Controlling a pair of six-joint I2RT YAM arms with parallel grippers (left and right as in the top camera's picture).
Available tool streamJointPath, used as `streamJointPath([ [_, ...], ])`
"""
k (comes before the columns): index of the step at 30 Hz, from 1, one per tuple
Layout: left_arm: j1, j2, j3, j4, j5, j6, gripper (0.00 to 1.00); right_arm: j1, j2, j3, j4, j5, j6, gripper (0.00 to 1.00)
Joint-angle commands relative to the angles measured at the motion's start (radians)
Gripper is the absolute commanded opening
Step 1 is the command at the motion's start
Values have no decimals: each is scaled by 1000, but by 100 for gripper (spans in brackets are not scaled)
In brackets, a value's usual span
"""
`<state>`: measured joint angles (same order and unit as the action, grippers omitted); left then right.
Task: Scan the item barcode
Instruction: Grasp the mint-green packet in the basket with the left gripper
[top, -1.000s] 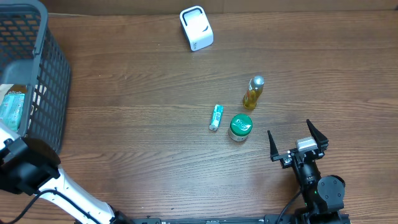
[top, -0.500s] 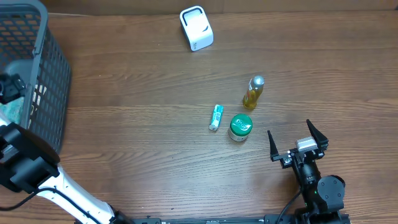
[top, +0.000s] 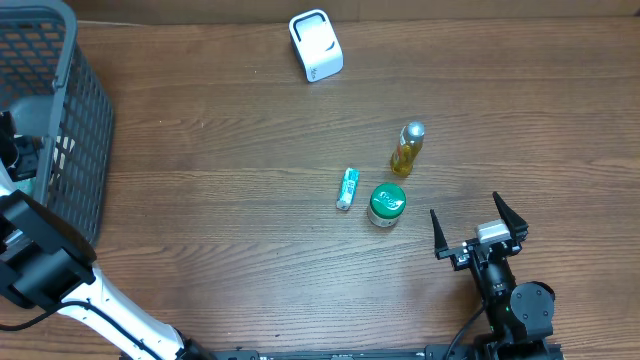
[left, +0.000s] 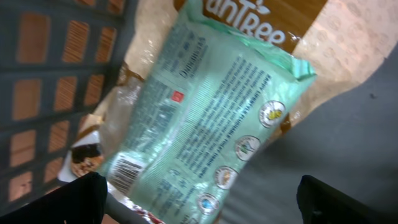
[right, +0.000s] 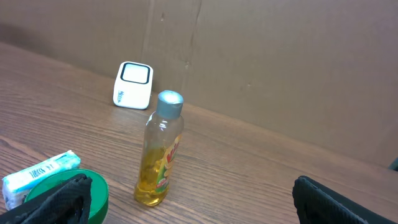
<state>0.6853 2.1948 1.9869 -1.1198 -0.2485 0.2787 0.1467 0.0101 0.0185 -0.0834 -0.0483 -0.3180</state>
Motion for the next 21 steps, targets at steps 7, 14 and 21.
streamJointPath([
  [7, 4, 5, -4, 39, 21, 227, 89, 4, -7, -11, 3, 2, 4, 100],
  [14, 16, 17, -5, 63, 74, 282, 93, 4, -7, -11, 3, 2, 4, 100],
  [21, 35, 60, -5, 72, 93, 298, 100, 4, -7, -11, 3, 2, 4, 100],
])
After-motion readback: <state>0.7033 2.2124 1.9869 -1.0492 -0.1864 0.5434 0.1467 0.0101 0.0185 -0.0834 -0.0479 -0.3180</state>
